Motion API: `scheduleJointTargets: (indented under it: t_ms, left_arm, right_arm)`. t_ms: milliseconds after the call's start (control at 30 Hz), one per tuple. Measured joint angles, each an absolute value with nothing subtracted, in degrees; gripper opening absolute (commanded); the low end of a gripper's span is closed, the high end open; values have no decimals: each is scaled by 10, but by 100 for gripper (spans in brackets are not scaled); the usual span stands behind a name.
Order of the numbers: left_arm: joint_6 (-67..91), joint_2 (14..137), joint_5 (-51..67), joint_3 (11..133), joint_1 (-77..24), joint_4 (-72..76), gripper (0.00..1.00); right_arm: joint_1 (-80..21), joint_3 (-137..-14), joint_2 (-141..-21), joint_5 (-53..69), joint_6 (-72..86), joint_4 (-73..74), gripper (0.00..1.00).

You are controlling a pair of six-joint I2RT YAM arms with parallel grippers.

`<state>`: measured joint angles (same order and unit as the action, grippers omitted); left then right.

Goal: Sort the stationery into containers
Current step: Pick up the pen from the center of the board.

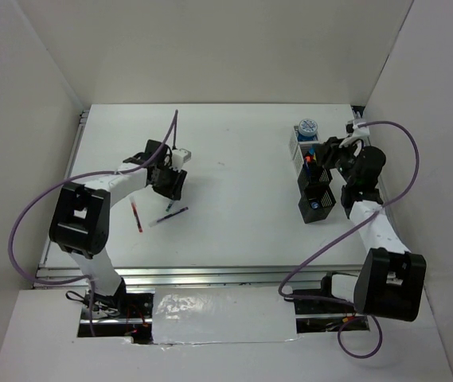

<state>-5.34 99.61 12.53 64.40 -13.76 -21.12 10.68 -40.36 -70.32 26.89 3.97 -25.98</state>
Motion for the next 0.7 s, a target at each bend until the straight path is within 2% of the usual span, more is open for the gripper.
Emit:
scheduleJointTargets:
  t_ms: [433,667,700]
  left_arm:
    - [-15,1061,45,676,-170,-213,43]
    - [-13,1068,29,684,-185,-209,11]
    - [-15,1067,32,685,-187,-210,10]
  right_arm:
    - [57,-407,-648,308,37,-201,47]
    - [42,-415,-643,314,36,-193,48]
    - [42,-418,-643,319,37,-188,48]
